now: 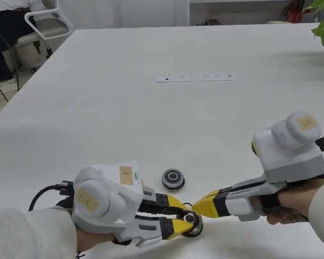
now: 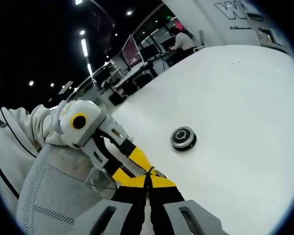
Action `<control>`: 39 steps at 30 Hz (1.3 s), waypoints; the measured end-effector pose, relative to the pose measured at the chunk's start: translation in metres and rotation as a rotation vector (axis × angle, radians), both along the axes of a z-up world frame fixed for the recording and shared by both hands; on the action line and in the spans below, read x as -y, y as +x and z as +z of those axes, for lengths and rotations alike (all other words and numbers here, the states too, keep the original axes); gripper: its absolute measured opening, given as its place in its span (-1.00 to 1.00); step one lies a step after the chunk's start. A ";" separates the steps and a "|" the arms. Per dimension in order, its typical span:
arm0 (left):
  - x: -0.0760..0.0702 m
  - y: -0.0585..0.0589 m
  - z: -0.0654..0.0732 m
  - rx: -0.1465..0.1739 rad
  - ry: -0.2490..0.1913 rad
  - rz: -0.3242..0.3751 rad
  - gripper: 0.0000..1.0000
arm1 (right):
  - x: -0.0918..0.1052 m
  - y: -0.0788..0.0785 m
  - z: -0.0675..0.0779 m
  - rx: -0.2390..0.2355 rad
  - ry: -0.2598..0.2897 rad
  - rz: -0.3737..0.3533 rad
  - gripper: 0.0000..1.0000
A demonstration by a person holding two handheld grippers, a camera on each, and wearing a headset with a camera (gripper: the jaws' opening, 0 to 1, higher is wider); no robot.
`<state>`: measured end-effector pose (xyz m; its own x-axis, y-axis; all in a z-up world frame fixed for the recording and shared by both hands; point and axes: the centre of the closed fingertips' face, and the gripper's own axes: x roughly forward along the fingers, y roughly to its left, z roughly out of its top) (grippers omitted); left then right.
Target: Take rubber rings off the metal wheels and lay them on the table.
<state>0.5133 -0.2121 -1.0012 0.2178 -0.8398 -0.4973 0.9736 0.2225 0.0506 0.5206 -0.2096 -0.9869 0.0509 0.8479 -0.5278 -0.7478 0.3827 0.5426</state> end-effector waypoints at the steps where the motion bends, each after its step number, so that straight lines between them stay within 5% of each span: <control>1: 0.000 0.000 0.000 0.000 0.000 0.000 -0.73 | 0.000 0.001 0.001 0.002 0.005 -0.006 -1.00; 9: 0.001 0.000 0.001 -0.009 -0.007 0.008 -0.72 | -0.001 -0.008 -0.010 0.011 -0.065 0.034 -1.00; 13: 0.002 0.001 0.001 -0.046 0.000 0.014 -0.72 | 0.001 -0.004 -0.011 0.008 -0.063 0.031 -1.00; 20: 0.005 -0.004 0.018 -0.030 -0.006 -0.036 -0.85 | 0.002 -0.005 -0.012 0.001 -0.071 0.025 -1.00; 26: 0.004 -0.005 0.039 -0.038 -0.030 -0.044 -0.42 | 0.000 -0.004 -0.011 -0.003 -0.060 0.023 -1.00; 31: 0.003 -0.013 0.058 -0.034 -0.054 -0.069 -0.29 | 0.000 -0.006 -0.007 -0.004 -0.051 0.017 -1.00; 39: -0.015 -0.010 0.087 0.016 -0.039 -0.040 -0.04 | 0.002 -0.006 -0.006 -0.003 -0.049 0.021 -1.00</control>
<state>0.5038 -0.1971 -0.9146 0.1912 -0.8670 -0.4603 0.9809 0.1853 0.0584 0.5144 -0.2114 -0.9924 0.0319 0.8220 -0.5686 -0.7545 0.3930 0.5257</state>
